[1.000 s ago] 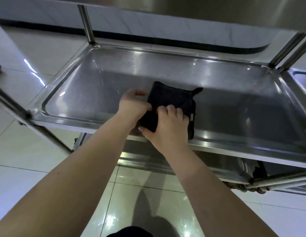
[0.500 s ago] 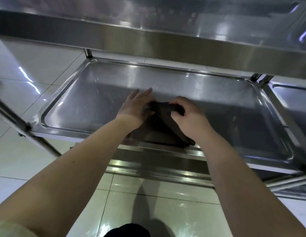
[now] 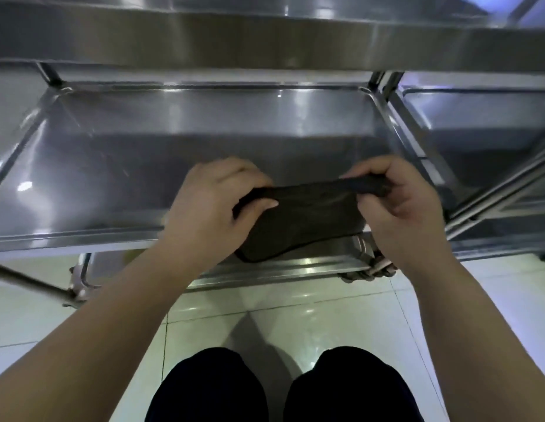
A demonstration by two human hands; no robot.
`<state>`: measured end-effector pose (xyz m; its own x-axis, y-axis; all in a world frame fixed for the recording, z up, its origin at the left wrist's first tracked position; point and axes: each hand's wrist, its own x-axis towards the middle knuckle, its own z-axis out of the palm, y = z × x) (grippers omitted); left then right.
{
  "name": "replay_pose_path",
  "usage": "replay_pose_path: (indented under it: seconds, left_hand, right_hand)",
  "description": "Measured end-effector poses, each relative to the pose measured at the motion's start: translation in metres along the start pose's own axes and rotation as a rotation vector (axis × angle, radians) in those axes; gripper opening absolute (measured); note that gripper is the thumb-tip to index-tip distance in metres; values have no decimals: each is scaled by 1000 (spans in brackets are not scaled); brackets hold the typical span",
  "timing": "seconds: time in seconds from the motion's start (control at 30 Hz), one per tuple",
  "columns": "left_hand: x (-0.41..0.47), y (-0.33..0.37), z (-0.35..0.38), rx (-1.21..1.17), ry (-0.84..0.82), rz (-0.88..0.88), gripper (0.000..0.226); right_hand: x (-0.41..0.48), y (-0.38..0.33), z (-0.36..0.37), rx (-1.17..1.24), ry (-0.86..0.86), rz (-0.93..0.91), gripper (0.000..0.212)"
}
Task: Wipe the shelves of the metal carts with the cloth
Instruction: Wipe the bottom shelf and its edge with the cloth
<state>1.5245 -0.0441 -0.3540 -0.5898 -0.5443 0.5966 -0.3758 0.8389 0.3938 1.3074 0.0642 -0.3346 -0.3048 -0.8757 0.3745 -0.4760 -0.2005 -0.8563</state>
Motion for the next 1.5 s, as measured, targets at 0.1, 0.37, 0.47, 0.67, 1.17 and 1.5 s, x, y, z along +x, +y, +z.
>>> replay_pose_path:
  seconds: [0.1,0.37,0.47,0.67,1.17,1.5]
  left_hand:
    - [-16,18,33,-7,-96,43,16]
    - [-88,17,168,-162,-717,-250,17]
    - [-110,3,218,-63,-853,-352,11]
    - [-60,-25,280,18,-575,-447,15]
    - [-122,-126,391,338,-482,-542,52]
    - [-124,-181,391,522,-598,-764,56]
  right_hand:
    - [-31,19,-35,-8,-90,110,34]
    - [-122,162,-42,-86,-237,449,24]
    - [-144,214,-28,-24,-227,532,26]
    - [-93,263,-18,-85,41,444,22]
    - [-105,420,34,-577,-263,-25,37]
    - [-8,476,47,-948,-561,144,54]
